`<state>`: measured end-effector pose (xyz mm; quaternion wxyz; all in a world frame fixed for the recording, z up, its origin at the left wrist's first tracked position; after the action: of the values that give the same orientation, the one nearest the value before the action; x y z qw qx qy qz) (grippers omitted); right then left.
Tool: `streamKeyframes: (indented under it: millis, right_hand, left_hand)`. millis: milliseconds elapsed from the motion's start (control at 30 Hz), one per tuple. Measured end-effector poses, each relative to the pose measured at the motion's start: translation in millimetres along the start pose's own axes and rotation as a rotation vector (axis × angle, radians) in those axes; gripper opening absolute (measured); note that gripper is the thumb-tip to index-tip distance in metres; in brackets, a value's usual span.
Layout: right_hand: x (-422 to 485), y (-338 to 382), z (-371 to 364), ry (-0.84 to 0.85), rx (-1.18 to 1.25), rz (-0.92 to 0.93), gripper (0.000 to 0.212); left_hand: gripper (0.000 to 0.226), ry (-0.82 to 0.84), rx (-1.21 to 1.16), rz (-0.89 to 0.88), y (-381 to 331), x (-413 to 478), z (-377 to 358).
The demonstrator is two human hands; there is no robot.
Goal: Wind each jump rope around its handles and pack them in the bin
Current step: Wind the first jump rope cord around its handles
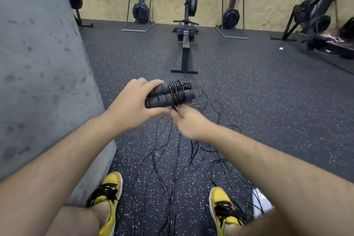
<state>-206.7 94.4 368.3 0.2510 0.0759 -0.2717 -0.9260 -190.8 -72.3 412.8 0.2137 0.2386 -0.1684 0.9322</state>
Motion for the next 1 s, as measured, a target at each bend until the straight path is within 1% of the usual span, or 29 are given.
streamKeyframes:
  millis: [100,167,267,400,467,533,633,700,833,867,933,967,1000]
  right_hand:
    - [-14,13,-18,0.154,-0.01,-0.019,0.026]
    - [-21,22,-15,0.165,-0.062,-0.008,0.029]
    - [-26,38,5,0.049,-0.244,0.07,0.027]
    - [-27,43,42,-0.211,-0.54,0.121,0.025]
    - [-23,40,58,-0.306,-0.612,0.165,0.025]
    - [-16,34,68,-0.354,-0.626,0.229,0.028]
    - [-7,19,79,-0.408,-0.583,0.274,0.036]
    - [0,2,82,-0.387,-0.478,0.231,0.038]
    - [1,-27,60,-0.212,-0.121,0.133,0.017]
    - [-2,-29,51,-0.174,-0.011,0.121,0.02]
    - [-10,-25,31,-0.07,0.128,0.08,0.039]
    - [-13,-21,19,-0.014,0.129,0.047,0.038]
    - [-16,-16,7,0.02,0.121,0.02,0.032]
  left_hand:
    - [0.073,-0.031,0.118,0.087,22,4,-5]
    - [0.072,-0.016,0.216,0.1,35,4,-10]
    - [0.069,0.029,0.282,0.084,48,0,-21]
    - [0.07,0.071,0.245,0.016,43,-5,-27]
    - [0.07,0.083,0.225,-0.053,35,-5,-27]
    - [0.071,0.108,0.18,-0.141,25,-8,-26]
    - [0.068,0.154,0.091,-0.249,6,-13,-22]
    - [0.067,0.16,0.005,-0.272,-10,-14,-16]
    - [0.068,0.145,-0.101,-0.227,-24,-20,-12]
    - [0.069,0.145,-0.118,-0.202,-22,-22,-13]
    - [0.07,0.121,-0.14,-0.142,-16,-23,-13]
    - [0.07,0.097,-0.143,-0.112,-14,-22,-12]
    - [0.069,0.071,-0.139,-0.086,-12,-20,-12]
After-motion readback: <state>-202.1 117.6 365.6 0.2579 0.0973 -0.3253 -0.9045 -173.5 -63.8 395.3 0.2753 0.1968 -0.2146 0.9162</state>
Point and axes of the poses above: each hand's wrist, its own x-axis towards the middle knuckle, its own z-axis out of the back of the hand, y = z × x, the point moved 4 cm from there along x, towards the middle knuckle
